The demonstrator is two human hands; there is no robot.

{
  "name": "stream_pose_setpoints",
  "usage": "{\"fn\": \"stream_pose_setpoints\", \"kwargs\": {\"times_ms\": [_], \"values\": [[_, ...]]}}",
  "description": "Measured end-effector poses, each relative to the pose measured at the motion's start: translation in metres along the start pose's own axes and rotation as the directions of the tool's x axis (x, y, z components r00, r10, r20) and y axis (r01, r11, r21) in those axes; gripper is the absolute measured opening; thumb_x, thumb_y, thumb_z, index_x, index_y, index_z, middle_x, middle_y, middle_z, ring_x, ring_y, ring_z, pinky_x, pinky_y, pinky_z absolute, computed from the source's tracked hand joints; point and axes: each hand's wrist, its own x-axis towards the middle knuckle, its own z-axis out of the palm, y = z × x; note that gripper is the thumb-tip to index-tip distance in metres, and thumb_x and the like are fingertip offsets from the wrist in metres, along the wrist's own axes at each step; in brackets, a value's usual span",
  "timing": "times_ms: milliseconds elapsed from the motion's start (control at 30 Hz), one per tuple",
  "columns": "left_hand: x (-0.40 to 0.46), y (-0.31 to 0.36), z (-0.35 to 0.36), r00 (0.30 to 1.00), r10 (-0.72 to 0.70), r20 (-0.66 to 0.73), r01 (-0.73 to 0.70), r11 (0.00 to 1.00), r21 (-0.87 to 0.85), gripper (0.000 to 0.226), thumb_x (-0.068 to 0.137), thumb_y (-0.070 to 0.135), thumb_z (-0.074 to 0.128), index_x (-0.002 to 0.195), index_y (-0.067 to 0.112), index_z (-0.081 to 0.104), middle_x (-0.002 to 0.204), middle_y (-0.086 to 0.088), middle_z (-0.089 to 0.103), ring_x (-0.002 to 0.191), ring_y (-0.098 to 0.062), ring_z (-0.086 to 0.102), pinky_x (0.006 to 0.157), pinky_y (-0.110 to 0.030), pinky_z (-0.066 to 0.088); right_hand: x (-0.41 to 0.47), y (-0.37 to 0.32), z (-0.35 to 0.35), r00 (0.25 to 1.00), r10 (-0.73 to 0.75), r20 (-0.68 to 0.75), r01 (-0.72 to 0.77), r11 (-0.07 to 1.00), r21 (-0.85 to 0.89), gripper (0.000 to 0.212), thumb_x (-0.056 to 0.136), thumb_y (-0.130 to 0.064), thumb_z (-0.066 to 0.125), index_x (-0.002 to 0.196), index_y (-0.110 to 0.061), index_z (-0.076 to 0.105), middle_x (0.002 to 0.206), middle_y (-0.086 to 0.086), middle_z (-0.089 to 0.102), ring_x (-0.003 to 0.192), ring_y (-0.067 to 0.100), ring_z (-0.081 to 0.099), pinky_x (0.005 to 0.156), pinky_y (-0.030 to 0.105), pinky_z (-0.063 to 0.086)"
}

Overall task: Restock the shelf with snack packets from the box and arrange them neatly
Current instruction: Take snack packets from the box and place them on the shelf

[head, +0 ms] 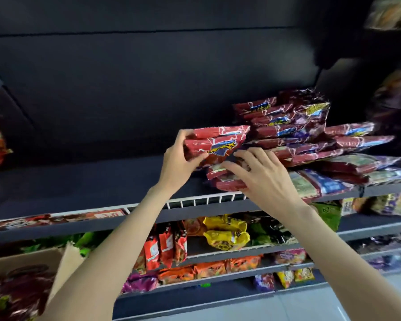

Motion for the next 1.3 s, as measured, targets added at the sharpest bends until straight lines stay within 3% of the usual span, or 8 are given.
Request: {"fn": "stream_pose_setpoints", "kwargs": {"times_ms": [133, 233, 500, 567, 734, 1001, 1134, 1301], "values": [[-0.001, -0.010, 0.012, 0.984, -0.117, 0.133, 0.151, 0.948, -0.279, 0.038, 0.090, 0.009, 0.061, 0.121, 0.018, 0.040, 0.113, 0.009, 0.058, 0.104, -0.003, 0.059, 0.086, -0.023, 0.050, -0.002, -0.005, -0.006, 0.987, 0.162, 0.016, -0.161, 0.985, -0.055, 0.058, 0.068, -0.016, 0.076, 0.123, -0.017, 0.058, 0.123, 0.016, 0.054, 0.112, 0.035, 0.048, 0.091, 0.045, 0.040], [0.001, -0.009, 0.019, 0.973, -0.131, 0.193, 0.197, 0.902, -0.383, 0.029, 0.096, 0.008, 0.049, 0.122, 0.014, 0.037, 0.110, 0.002, 0.056, 0.091, 0.001, 0.060, 0.078, -0.018, 0.048, -0.005, -0.015, -0.002, 0.968, 0.250, 0.025, -0.250, 0.968, 0.001, 0.057, 0.071, -0.013, 0.073, 0.125, -0.013, 0.055, 0.129, 0.016, 0.052, 0.119, 0.036, 0.047, 0.099, 0.048, 0.038], [0.001, 0.004, 0.034, 0.898, -0.135, 0.418, 0.322, 0.851, -0.416, 0.042, 0.095, 0.045, 0.044, 0.125, 0.017, 0.034, 0.117, 0.001, 0.053, 0.095, 0.001, 0.061, 0.076, -0.017, 0.049, -0.003, -0.024, 0.006, 0.959, 0.275, 0.067, -0.281, 0.952, 0.121, 0.056, 0.073, -0.008, 0.068, 0.128, -0.012, 0.053, 0.127, 0.011, 0.055, 0.119, 0.032, 0.049, 0.107, 0.047, 0.034], [0.001, 0.006, 0.027, 0.916, -0.134, 0.377, 0.285, 0.881, -0.378, 0.058, 0.090, 0.061, 0.036, 0.126, 0.016, 0.038, 0.115, 0.005, 0.055, 0.097, 0.004, 0.059, 0.079, -0.013, 0.046, -0.004, -0.021, 0.004, 0.961, 0.250, 0.115, -0.263, 0.957, 0.121, 0.063, 0.072, -0.011, 0.068, 0.133, -0.012, 0.050, 0.133, 0.012, 0.052, 0.124, 0.033, 0.047, 0.109, 0.048, 0.031], [-0.005, 0.010, 0.025, 0.920, -0.227, 0.319, 0.327, 0.893, -0.308, 0.052, 0.092, 0.059, 0.024, 0.136, 0.035, 0.039, 0.142, 0.016, 0.039, 0.130, 0.000, 0.035, 0.094, -0.018, 0.028, -0.015, -0.024, 0.004, 0.941, 0.226, 0.251, -0.261, 0.959, 0.112, 0.084, 0.075, -0.035, 0.069, 0.147, -0.016, 0.029, 0.149, 0.013, 0.035, 0.138, 0.035, 0.030, 0.114, 0.052, 0.022], [-0.010, 0.014, 0.045, 0.896, -0.255, 0.365, 0.376, 0.872, -0.314, 0.043, 0.096, 0.052, 0.030, 0.137, 0.039, 0.036, 0.148, 0.009, 0.032, 0.133, -0.005, 0.033, 0.111, -0.037, 0.032, -0.019, -0.031, 0.007, 0.934, 0.192, 0.302, -0.234, 0.966, 0.107, 0.088, 0.084, -0.058, 0.055, 0.151, -0.017, 0.018, 0.157, 0.015, 0.014, 0.143, 0.039, 0.016, 0.112, 0.060, 0.018], [-0.014, 0.021, 0.035, 0.925, -0.280, 0.258, 0.355, 0.880, -0.316, 0.042, 0.098, 0.045, 0.031, 0.138, 0.035, 0.040, 0.139, 0.022, 0.039, 0.113, 0.024, 0.036, 0.089, -0.002, 0.030, -0.027, -0.029, -0.004, 0.958, 0.157, 0.239, -0.200, 0.966, 0.166, 0.086, 0.085, -0.069, 0.043, 0.149, -0.015, 0.025, 0.154, 0.013, 0.024, 0.144, 0.034, 0.016, 0.112, 0.061, 0.016], [-0.030, 0.031, 0.011, 0.966, -0.245, 0.087, 0.258, 0.943, -0.211, 0.031, 0.100, 0.032, 0.038, 0.128, 0.024, 0.052, 0.123, 0.020, 0.053, 0.108, 0.021, 0.044, 0.090, -0.005, 0.034, -0.034, -0.037, -0.020, 0.987, 0.155, -0.049, -0.127, 0.924, 0.361, 0.051, 0.094, -0.043, 0.053, 0.133, -0.010, 0.051, 0.137, 0.011, 0.050, 0.132, 0.031, 0.039, 0.109, 0.051, 0.031]]}}
